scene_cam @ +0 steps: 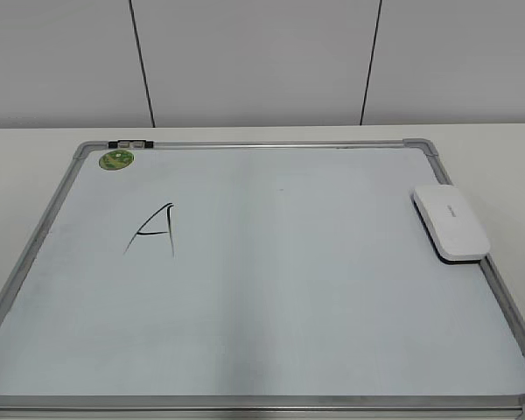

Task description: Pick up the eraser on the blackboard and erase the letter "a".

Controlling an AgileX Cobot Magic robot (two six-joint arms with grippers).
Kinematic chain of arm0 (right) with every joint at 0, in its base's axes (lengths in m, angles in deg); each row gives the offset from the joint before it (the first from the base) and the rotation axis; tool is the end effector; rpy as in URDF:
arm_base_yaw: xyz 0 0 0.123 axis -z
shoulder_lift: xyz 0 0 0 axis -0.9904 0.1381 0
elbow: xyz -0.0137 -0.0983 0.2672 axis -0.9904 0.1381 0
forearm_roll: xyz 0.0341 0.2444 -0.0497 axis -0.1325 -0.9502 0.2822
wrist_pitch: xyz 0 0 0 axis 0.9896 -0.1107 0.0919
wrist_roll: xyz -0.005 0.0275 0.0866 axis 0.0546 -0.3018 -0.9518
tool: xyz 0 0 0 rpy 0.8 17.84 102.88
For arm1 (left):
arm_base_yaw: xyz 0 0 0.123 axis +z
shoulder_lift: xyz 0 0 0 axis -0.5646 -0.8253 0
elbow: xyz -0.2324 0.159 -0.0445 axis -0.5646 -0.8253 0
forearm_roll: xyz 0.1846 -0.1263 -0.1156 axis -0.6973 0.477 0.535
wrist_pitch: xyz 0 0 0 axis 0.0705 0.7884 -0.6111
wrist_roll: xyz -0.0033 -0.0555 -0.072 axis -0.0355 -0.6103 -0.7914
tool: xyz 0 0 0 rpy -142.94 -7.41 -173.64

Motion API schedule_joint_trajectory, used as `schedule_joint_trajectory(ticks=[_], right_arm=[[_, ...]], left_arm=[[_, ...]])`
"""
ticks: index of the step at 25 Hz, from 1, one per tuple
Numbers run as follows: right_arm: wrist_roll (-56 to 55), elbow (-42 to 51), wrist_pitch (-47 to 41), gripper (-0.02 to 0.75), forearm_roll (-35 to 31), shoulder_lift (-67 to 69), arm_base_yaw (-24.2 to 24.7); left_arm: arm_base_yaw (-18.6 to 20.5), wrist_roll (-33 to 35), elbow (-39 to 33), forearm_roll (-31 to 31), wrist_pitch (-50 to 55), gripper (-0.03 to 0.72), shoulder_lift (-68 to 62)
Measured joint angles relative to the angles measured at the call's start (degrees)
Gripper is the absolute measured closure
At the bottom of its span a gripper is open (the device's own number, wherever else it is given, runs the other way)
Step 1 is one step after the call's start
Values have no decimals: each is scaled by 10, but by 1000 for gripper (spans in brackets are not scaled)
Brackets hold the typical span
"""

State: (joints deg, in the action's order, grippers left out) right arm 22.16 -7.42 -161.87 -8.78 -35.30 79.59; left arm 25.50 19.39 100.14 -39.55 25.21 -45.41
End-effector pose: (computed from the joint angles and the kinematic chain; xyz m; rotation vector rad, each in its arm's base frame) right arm 0.0423 0.0068 0.3491 -0.1031 2.3736 0.0753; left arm 0.0511 -0.0183 0.3398 0.3156 2.4076 -0.1776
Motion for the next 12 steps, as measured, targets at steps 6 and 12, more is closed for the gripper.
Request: schedule_joint_trajectory(ticks=[6,12], right_arm=[[3,79,0,149,6,-117,-2],[9,142,-2,149,29,-202,-2]], left_arm=[[0,-1,-95,-11,-12,137,89],[0,-1,-140,-30,-32,139,135]])
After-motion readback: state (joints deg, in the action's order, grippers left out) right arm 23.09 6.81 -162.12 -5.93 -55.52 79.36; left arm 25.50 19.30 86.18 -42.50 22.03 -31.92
